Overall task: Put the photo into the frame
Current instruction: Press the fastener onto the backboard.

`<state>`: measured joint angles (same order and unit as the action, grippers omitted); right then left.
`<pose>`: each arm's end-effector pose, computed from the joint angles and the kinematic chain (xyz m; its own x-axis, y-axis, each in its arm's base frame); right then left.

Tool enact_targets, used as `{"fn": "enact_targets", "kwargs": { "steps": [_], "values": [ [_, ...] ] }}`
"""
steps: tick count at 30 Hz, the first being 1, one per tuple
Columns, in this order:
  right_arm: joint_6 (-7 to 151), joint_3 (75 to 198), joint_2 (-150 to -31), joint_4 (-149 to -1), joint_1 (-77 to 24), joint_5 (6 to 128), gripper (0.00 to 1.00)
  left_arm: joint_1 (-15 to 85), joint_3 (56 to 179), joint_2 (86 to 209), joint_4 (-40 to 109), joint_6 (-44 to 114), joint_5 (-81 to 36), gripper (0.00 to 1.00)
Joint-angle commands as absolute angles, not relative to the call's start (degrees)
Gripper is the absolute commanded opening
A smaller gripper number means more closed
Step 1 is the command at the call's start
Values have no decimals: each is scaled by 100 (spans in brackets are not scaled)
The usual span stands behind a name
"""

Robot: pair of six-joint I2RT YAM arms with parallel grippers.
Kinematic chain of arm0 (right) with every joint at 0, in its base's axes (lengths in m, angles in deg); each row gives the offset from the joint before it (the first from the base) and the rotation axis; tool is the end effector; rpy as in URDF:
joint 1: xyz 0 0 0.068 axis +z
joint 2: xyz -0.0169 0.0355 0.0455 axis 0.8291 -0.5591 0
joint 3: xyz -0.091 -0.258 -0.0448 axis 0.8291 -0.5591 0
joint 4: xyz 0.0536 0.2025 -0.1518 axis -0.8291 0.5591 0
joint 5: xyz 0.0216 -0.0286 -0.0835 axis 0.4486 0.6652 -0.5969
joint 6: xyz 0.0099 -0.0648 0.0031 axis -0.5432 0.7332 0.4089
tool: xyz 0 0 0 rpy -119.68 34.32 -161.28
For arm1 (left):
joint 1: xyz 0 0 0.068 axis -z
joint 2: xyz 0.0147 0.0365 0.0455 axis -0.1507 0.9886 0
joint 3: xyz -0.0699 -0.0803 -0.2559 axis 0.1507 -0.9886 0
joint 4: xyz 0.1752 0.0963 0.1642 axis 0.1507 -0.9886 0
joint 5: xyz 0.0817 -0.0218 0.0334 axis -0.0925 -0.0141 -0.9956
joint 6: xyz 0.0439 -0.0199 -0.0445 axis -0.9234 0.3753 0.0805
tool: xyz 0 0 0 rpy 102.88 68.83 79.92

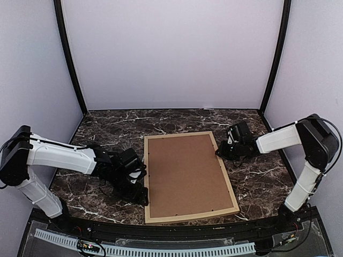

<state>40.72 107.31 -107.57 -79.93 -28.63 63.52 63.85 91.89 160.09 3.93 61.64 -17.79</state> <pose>0.3002 0.1596 0.1351 -0.8210 0.2708 -0.5027 0.0078 0.8856 0.4644 0.1474 -0.2320 0.1519 -0.9430 0.2999 -0.1440 0.3325 0.8634 -0.3795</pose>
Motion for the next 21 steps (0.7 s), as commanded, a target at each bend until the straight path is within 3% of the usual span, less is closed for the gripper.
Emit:
{"fn": "enact_targets", "kwargs": {
  "steps": [1,21],
  "values": [
    [3677,10577,-10877,-7419,-2762,6669,7,6404,9166,16168,542,6206,-1824,80],
    [3648,10506,-10830,-7464,-2753,6683,7,6404,9245,16627,811,6152,-1744,80]
  ]
}}
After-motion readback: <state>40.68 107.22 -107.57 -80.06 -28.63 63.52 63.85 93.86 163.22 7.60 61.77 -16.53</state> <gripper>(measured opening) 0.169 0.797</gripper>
